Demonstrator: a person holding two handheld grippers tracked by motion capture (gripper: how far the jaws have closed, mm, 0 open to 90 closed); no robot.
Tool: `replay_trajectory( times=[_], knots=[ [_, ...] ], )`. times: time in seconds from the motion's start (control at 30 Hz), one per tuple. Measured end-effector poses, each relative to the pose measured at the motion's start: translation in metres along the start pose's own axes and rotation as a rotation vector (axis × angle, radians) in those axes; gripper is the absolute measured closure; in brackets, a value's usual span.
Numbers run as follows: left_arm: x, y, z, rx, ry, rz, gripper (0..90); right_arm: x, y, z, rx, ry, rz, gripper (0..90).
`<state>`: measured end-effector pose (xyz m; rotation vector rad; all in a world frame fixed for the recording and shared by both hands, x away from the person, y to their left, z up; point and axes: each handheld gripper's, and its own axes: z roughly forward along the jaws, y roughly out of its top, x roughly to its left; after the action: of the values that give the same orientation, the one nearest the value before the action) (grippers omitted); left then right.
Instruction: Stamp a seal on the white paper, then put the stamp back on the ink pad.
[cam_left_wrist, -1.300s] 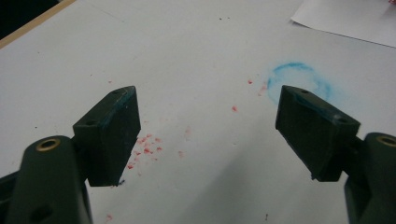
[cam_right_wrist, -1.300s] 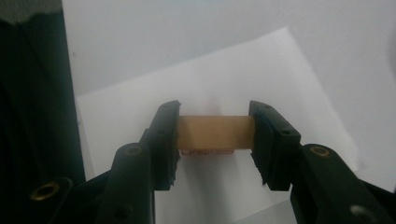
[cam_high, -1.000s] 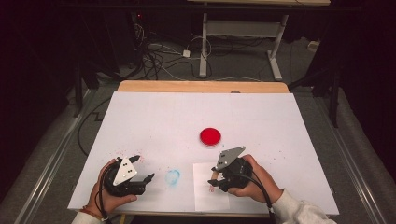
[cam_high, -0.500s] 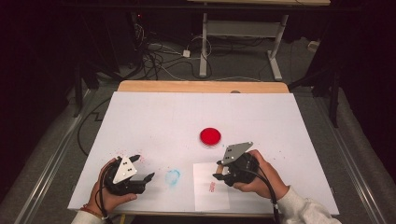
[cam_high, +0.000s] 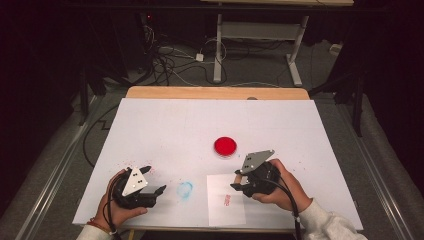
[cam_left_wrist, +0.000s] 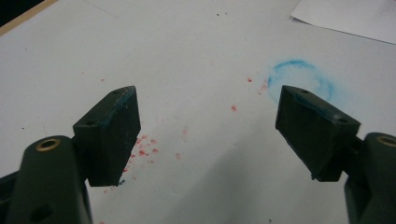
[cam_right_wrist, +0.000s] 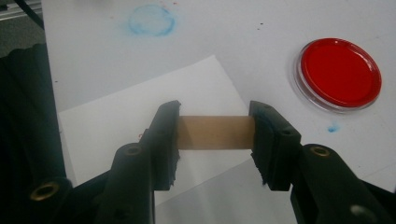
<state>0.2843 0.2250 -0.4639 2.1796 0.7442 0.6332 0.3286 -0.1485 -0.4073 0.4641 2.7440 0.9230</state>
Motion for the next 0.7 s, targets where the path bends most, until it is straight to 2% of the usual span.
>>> replay_trajectory(
  times=[0.33, 0.5, 0.53, 0.7],
  knots=[
    [0.000, 0.000, 0.000, 0.000, 0.000, -0.005, 21.3, -0.009, 0.005, -0.004, -0.009, -0.023, 0.018, 55.4],
    [-0.001, -0.001, -0.003, -0.003, 0.005, -0.028, 21.4, -0.022, 0.011, -0.007, -0.027, -0.038, 0.031, 55.4],
    [-0.001, -0.001, -0.003, -0.007, 0.013, -0.017, 21.3, -0.025, 0.013, -0.008, -0.027, -0.044, 0.035, 55.4],
    [-0.003, 0.002, -0.002, 0.001, 0.008, -0.015, 21.3, -0.041, 0.027, -0.011, -0.029, -0.066, 0.045, 55.4]
  ],
)
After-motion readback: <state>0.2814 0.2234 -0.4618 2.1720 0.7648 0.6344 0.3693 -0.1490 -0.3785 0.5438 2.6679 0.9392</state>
